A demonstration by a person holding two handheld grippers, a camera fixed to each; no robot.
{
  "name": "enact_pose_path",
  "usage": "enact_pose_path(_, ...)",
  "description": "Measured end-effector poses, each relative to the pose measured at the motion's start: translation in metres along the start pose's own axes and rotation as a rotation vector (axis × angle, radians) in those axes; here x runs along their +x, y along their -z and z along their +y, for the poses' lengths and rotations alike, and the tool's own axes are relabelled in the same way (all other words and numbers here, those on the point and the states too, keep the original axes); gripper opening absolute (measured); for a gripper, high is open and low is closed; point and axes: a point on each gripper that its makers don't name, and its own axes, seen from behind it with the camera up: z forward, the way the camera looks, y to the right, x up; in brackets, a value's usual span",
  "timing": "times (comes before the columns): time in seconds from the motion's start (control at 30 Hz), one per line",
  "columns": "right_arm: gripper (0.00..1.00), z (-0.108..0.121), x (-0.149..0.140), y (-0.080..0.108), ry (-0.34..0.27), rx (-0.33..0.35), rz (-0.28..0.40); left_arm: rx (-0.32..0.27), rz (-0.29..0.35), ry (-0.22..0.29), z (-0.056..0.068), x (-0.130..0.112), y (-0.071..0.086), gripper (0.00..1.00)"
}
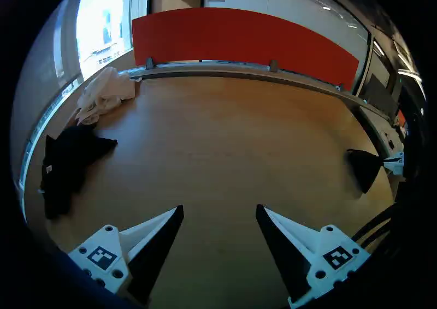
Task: Fold towel
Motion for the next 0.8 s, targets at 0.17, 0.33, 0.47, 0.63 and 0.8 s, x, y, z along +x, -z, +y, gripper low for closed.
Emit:
enact_pose_path(0.17,0.07,0.001,-0.024,-0.001,-0.025,-0.016,-0.034,-0.001,0.000,-0.003,0.001,-0.001,0.001,0.99)
enact_pose_path(0.33,0.07,0.000,-0.047,-0.003,-0.057,-0.032,-0.069,0.000,-0.002,-0.007,0.000,-0.002,0.002,0.99)
enact_pose_path(0.47,0.07,0.000,-0.062,-0.006,-0.085,-0.041,-0.091,0.001,-0.002,-0.008,0.000,-0.003,0.002,0.98)
enact_pose_path(0.63,0.07,-0.002,-0.076,-0.010,-0.113,-0.047,-0.114,0.004,0.000,-0.009,-0.003,-0.002,0.003,0.99)
enact_pose_path(0.8,0.07,-0.002,-0.087,-0.014,-0.132,-0.061,-0.133,0.008,0.000,-0.007,-0.005,-0.002,0.005,0.99)
